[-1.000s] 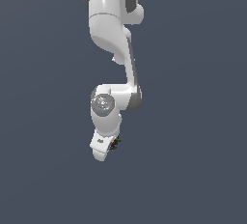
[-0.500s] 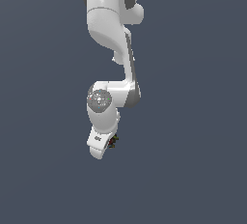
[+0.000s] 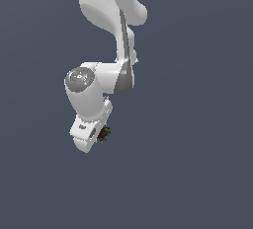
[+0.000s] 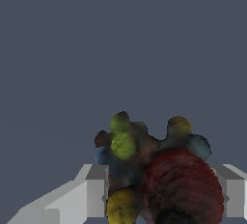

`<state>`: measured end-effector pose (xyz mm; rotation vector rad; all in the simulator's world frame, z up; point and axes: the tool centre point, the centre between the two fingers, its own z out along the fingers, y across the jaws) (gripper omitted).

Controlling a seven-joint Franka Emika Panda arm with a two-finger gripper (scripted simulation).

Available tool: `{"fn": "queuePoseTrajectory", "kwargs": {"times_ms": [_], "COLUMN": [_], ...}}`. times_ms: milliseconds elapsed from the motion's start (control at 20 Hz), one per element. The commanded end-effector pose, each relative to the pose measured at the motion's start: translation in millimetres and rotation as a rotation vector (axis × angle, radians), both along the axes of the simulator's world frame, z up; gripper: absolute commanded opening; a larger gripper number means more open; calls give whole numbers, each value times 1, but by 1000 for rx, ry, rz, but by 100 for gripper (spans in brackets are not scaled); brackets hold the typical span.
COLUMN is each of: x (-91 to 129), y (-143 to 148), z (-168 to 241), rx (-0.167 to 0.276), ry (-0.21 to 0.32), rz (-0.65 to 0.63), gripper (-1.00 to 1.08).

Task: Pick up the object and move it to a goal position.

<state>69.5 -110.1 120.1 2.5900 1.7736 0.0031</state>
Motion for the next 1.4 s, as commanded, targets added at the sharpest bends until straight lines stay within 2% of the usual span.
{"fn": "queuePoseTrajectory", "kwargs": {"times_ms": [0, 750, 1050, 1350], "x": [-5, -32, -36, -37], "y": [-15, -100, -119, -124], "z": [26, 168, 197, 206], "rx": [0, 2, 2, 2], "ry": [-2, 1, 2, 3], "rz": [0, 1, 0, 0], "gripper": [-100, -100, -100, -100]}}
